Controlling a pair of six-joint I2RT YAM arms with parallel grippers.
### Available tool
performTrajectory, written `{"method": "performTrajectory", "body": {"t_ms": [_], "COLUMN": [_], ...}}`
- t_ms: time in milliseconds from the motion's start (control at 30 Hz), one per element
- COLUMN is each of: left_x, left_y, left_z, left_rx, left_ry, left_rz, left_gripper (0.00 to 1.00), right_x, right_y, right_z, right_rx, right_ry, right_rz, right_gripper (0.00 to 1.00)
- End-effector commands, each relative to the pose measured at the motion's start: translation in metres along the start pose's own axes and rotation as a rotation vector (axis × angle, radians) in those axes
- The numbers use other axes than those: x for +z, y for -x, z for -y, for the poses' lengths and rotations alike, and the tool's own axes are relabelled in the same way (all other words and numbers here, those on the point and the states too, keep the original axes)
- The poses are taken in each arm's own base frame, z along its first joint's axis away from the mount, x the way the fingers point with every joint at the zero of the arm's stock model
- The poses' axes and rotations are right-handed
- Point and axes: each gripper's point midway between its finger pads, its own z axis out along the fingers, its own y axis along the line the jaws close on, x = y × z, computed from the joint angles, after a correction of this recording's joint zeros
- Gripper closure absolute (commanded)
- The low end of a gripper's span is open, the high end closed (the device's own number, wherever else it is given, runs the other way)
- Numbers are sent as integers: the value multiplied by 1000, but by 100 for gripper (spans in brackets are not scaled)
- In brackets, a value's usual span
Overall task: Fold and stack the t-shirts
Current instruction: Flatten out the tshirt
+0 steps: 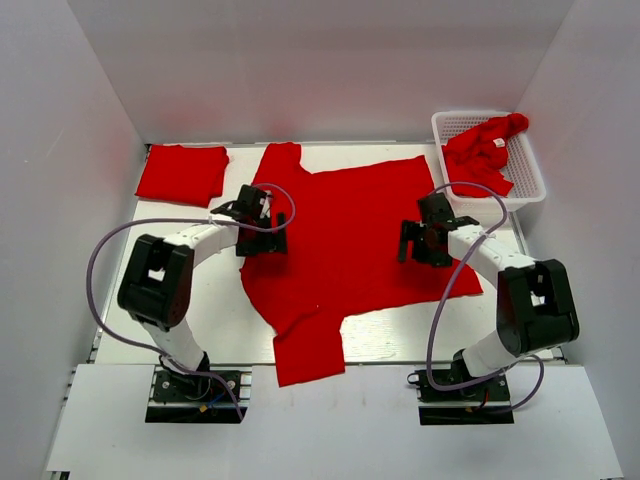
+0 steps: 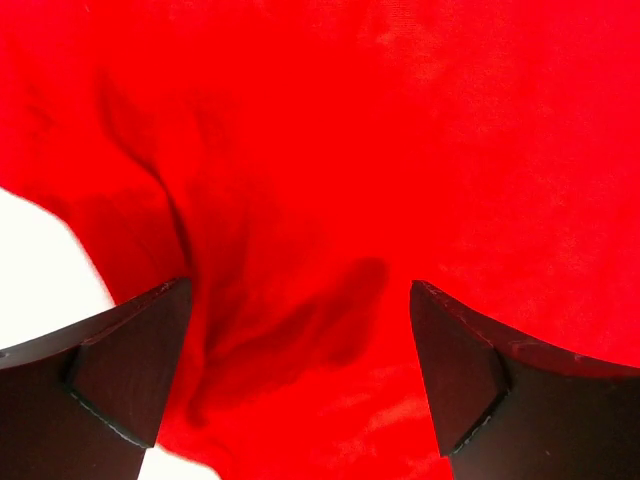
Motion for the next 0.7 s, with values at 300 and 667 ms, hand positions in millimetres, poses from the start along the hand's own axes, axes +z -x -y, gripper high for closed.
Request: {"method": "performTrajectory", "body": {"t_ms": [300,667], "left_x": [37,54], "left_y": [5,40], "left_z": [-69,-102], "left_rx": [-157,-153], "left_ry": [331,374], "left_rz": [-92,-66], "left_gripper": [0,0], "right_x": [27,32], "right_y": [-28,-57], "right_z": [-18,-58], "right_rx": [21,-11], "right_ry": [95,212], "right_rz": [-96,-175], "right_gripper": [10,10]}}
